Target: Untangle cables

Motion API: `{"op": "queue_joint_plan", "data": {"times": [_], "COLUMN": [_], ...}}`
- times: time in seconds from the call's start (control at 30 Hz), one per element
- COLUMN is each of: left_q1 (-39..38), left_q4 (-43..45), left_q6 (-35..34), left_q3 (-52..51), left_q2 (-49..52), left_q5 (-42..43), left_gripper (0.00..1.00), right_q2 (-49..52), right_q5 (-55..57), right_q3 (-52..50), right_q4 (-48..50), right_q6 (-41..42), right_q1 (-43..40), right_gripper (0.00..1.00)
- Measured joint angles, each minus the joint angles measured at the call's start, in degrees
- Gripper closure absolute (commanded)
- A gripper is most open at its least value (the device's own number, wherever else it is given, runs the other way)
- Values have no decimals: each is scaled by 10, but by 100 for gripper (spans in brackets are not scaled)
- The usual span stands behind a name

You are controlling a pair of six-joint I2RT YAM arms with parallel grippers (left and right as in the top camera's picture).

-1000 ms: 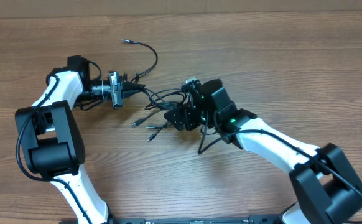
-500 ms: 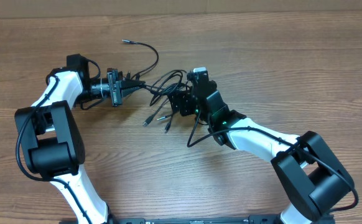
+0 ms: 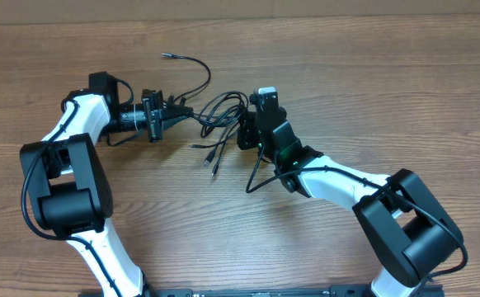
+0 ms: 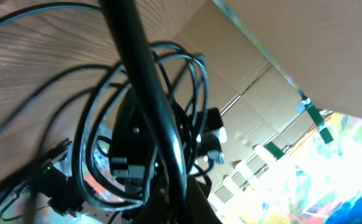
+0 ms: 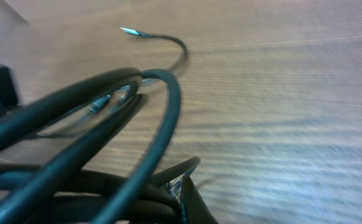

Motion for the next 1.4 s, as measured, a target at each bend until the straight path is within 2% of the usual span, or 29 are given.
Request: {"op": "queue_joint_plan", "data": {"times": [0.1,0.17,0.23,0.3,0.43,0.6,0.73,0.77,0.8,0.83,0.87,0.9,0.97,1.0,1.03,1.07,1.13,1.2,1.27,1.3,1.33,1.37,1.4], "left_q1": [-2,-4,-5,-5,-9,-12,-21,-27,-36,-41,-44,-46,-51,-54,-61,-63,-65,-64,-64,-65,-67,-71,-77], "left_q4": [0,0,0,0,-6,21,24,24,24,24,26,27,27,26,12,-14,-58,-66,-64,-64,-64,-62,-62], "left_q6": [16,19,37,81,148,179,204,219,234,244,256,274,303,326,363,395,422,429,418,412,405,387,370], "left_q3": [0,0,0,0,0,0,0,-1,-1,-1,-1,-1,-1,-1,0,4,27,52,69,73,77,82,83], "left_q2": [0,0,0,0,0,0,0,0,0,0,0,0,0,0,0,0,0,-7,-40,-53,-71,-93,-109], "left_q5": [-3,-32,-87,-164,-310,-433,-510,-520,-531,-541,-549,-553,-542,-527,-492,-456,-429,-416,-407,-405,-405,-414,-433], "left_gripper": [96,96,96,96,96,96,93,90,84,78,58,49,38,22,16,16,16,16,8,0,1,14,42], "right_q2": [-3,-31,-75,-132,-142,-142,-142,-142,-142,-142,-142,-142,-142,-142,-142,-142,-142,-142,-142,-142,-142,-142,-142], "right_q5": [-12,-71,-134,-199,-249,-284,-257,-252,-246,-240,-236,-235,-240,-244,-249,-251,-255,-271,-299,-314,-321,-330,-333], "right_q3": [0,0,-1,2,4,4,4,4,4,4,4,4,4,4,4,4,4,4,4,3,3,3,3], "right_q4": [-75,-152,-226,-348,-478,-494,-485,-481,-478,-478,-473,-468,-466,-466,-466,-466,-464,-458,-449,-440,-432,-429,-428], "right_q6": [13,17,19,17,11,-14,-28,-29,-31,-30,-30,-31,-30,-30,-34,-31,-31,-30,-31,-31,-31,-30,-24], "right_q1": [-29,-64,-104,-158,-222,-242,-242,-242,-242,-242,-246,-250,-252,-252,-252,-252,-252,-252,-252,-252,-252,-252,-252], "right_gripper": [96,96,96,96,96,96,96,93,69,61,53,34,16,12,11,11,4,3,3,4,7,9,16]}}
